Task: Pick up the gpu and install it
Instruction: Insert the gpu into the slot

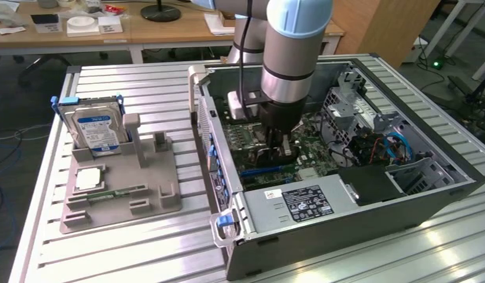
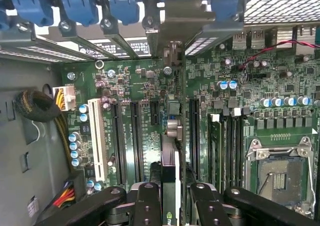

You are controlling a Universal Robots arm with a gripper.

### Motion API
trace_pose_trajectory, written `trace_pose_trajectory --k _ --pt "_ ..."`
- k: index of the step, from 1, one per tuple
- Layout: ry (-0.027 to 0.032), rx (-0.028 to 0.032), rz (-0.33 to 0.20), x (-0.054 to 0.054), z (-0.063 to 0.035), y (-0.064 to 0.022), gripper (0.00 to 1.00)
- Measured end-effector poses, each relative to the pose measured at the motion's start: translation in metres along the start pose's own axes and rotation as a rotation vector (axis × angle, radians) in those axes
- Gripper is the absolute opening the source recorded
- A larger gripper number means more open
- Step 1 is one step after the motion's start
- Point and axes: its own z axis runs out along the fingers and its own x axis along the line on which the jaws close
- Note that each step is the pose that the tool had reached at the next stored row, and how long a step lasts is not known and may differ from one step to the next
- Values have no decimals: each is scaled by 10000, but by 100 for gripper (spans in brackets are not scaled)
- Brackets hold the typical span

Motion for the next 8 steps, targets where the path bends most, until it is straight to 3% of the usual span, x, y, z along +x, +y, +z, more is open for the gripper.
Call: trace_pose_trajectory --k 8 --pt "0 0 0 1 62 9 27"
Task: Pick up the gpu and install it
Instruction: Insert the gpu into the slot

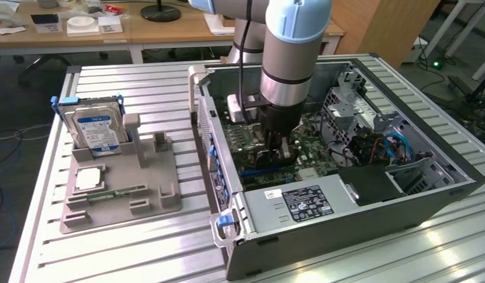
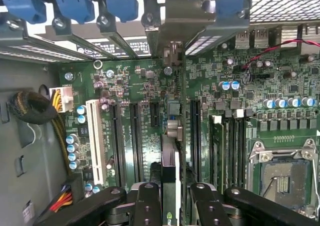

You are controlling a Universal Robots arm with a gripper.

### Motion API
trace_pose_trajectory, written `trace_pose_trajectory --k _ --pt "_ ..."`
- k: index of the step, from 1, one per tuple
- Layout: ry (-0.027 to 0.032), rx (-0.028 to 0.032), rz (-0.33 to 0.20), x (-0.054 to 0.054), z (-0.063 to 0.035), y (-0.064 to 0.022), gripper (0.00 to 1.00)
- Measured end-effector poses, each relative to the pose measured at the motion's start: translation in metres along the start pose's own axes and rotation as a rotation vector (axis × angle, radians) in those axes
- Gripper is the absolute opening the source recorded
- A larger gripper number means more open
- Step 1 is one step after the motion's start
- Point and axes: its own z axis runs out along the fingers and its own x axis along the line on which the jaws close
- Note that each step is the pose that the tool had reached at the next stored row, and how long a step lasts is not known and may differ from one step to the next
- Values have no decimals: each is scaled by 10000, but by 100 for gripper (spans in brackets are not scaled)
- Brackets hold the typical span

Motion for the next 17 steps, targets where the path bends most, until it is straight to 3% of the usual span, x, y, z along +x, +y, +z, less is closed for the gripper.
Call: trace_pose_trajectory --k 17 --pt "-2 5 -1 -3 -2 16 27"
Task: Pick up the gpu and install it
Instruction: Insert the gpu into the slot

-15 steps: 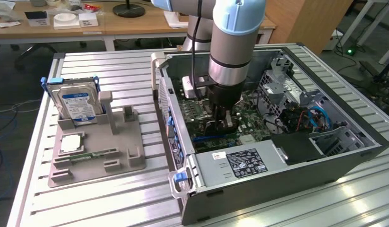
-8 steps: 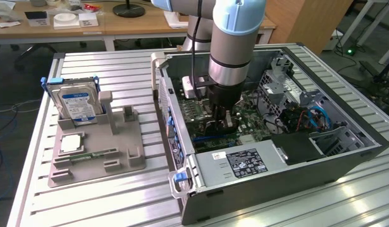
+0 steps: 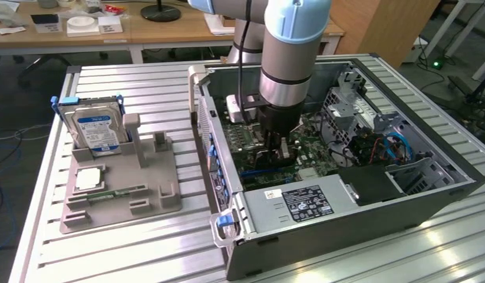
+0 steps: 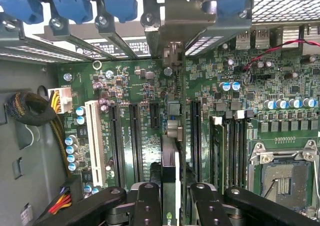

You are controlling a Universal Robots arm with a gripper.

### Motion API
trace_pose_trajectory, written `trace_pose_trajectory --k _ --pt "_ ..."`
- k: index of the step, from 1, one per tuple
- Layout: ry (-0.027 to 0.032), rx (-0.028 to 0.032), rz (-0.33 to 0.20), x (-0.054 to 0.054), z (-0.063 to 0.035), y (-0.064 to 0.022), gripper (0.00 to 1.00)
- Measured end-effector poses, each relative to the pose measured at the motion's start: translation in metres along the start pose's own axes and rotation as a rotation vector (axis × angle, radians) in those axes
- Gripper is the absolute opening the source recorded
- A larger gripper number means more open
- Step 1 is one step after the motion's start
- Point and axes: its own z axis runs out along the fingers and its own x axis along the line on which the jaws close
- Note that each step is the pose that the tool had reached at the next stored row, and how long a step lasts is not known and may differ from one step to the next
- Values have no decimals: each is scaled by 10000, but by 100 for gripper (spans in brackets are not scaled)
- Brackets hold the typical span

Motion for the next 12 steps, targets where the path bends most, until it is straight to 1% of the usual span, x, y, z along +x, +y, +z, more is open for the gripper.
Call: trace_pose_trajectory --k 12 --pt "-4 2 -68 -9 -2 8 27"
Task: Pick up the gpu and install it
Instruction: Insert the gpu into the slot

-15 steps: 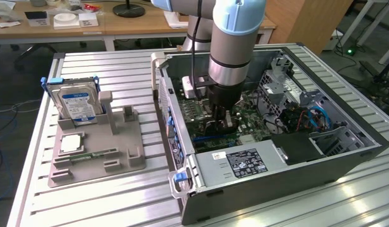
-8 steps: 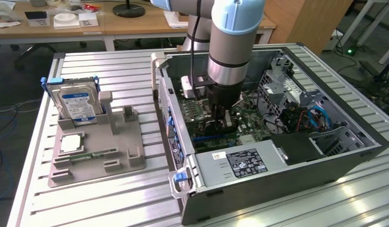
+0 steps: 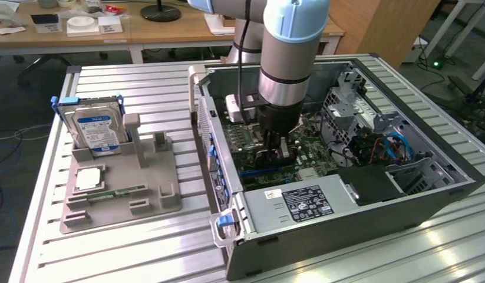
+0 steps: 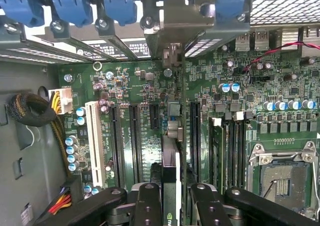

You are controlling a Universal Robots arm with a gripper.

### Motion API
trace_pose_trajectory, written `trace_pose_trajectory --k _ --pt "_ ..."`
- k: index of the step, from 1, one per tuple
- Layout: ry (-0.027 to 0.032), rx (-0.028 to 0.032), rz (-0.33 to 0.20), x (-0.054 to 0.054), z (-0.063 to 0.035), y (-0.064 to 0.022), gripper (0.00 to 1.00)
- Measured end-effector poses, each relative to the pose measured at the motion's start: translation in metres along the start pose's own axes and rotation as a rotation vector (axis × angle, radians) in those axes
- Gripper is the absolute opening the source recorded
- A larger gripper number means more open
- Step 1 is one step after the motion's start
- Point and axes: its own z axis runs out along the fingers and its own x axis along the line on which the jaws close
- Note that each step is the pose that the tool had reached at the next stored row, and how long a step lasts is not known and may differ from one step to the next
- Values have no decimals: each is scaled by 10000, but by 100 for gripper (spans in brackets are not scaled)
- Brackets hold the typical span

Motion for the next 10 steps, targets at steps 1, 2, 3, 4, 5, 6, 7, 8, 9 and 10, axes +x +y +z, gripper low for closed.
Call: trace_pose_trajectory --k 1,2,3,4,5,6,7,8,9,10 --pt "-3 0 -30 0 0 0 27" --pt "-5 0 -60 -1 0 0 27" --pt "-8 -1 -94 -1 0 1 27" --pt "-11 -2 -134 -2 1 0 27" --pt "-14 -2 -171 -2 1 0 27" --pt "-17 -3 -206 -2 1 0 27" --pt "-20 -4 -247 -3 2 0 27" --pt "-24 -4 -287 -5 3 0 27" --pt "-26 -4 -326 -6 3 0 27" --pt "-29 -5 -363 -7 4 1 27"
